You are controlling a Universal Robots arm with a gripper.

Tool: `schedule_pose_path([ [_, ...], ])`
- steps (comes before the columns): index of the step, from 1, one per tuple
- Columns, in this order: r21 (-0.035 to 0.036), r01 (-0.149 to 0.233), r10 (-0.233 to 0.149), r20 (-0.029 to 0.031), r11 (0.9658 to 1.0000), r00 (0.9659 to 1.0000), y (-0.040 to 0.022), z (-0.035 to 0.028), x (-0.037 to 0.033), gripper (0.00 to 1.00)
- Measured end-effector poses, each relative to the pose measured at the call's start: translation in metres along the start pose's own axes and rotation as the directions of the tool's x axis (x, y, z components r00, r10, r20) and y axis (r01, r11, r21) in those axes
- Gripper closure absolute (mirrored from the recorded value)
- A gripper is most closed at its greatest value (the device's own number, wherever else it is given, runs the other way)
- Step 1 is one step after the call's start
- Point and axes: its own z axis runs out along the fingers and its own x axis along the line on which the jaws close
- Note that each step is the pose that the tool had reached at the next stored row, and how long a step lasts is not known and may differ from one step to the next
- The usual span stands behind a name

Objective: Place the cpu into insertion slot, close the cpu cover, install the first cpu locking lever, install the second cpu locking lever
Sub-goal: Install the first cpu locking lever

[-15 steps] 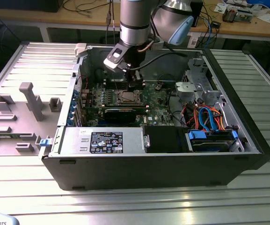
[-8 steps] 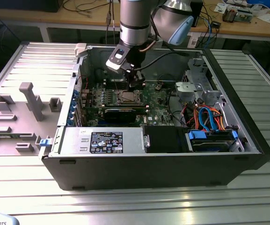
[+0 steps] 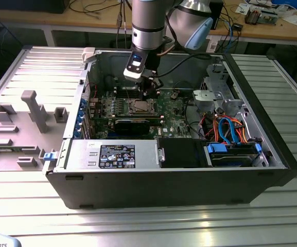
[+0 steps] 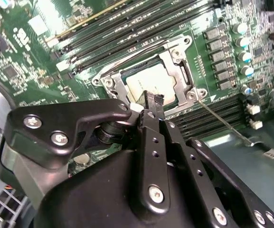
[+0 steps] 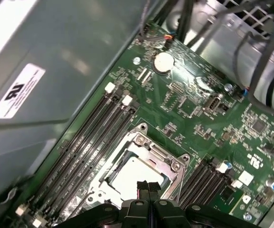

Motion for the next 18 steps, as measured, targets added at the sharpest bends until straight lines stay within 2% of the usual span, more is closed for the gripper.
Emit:
schedule_pose_path([
  [4,-0.0016,0.054,-0.054,0.0006,0.9985,0.9985,0.0,0.0,0.0,0.89],
  [18,-0.0018,0.058,-0.058,0.0006,0.9983,0.9983,0.0,0.0,0.0,0.89],
])
